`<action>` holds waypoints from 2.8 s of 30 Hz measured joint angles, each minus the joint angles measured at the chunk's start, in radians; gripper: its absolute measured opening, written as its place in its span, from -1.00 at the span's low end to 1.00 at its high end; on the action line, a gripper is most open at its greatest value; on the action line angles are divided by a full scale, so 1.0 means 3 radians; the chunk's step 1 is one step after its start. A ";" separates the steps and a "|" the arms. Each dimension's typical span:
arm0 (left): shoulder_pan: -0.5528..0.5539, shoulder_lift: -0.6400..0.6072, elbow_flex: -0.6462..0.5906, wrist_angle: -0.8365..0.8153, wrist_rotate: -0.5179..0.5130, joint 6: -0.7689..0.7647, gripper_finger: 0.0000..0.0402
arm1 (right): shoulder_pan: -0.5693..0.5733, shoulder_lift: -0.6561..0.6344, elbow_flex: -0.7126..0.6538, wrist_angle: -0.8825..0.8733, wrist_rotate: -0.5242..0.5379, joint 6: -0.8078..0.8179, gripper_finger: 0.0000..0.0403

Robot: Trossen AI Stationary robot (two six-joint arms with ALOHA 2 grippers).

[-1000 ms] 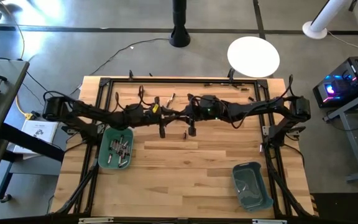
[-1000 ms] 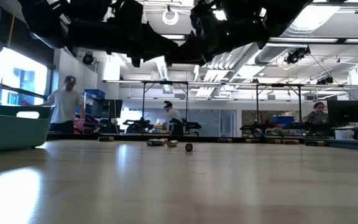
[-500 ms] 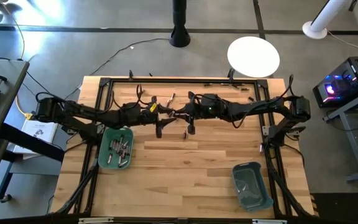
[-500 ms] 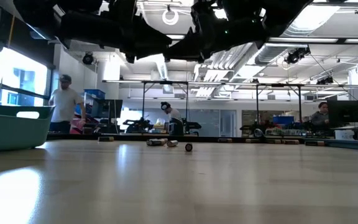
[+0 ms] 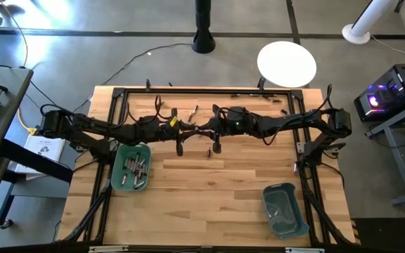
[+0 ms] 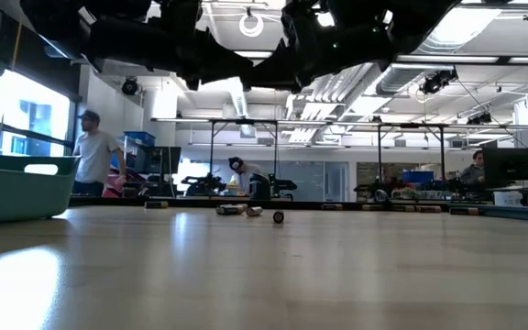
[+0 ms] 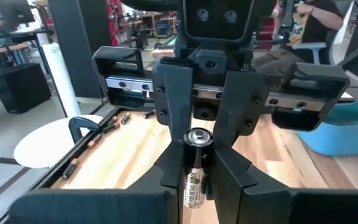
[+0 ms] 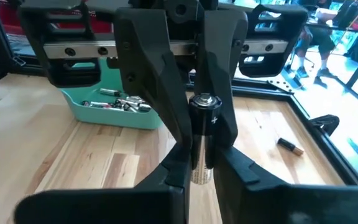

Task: Sort batteries
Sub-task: Put the silver battery into the green bin

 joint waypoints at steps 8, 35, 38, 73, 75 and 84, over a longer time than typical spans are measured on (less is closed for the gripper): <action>-0.0045 -0.0100 0.0372 -0.1183 -0.0173 0.0032 -0.81 | -0.0141 -0.0003 0.0006 -0.0351 0.0089 0.0332 -0.17; -0.2030 -0.0761 0.0675 -0.6100 -0.0139 -0.5017 -0.81 | -0.0090 -0.0001 0.0001 -0.0639 -0.0137 -0.0049 0.10; -0.2077 -0.0759 0.0475 -0.5996 -0.0095 -0.5162 -0.81 | 0.0045 -0.0001 0.0001 -0.0689 -0.0146 -0.0048 0.10; -0.2093 -0.1148 0.0838 -0.6154 -0.0642 -0.4882 -0.59 | 0.0325 -0.0045 -0.0390 -0.0835 0.0922 -0.0074 0.10; -0.2093 -0.1157 0.0977 -0.6143 -0.0900 -0.4723 -0.59 | 0.0325 -0.0045 -0.0509 -0.0594 0.0892 -0.0055 0.10; -0.2092 -0.1079 0.1012 -0.5145 -0.2790 -0.3511 -0.60 | 0.0323 -0.0045 -0.0659 -0.0258 0.0873 0.0030 0.10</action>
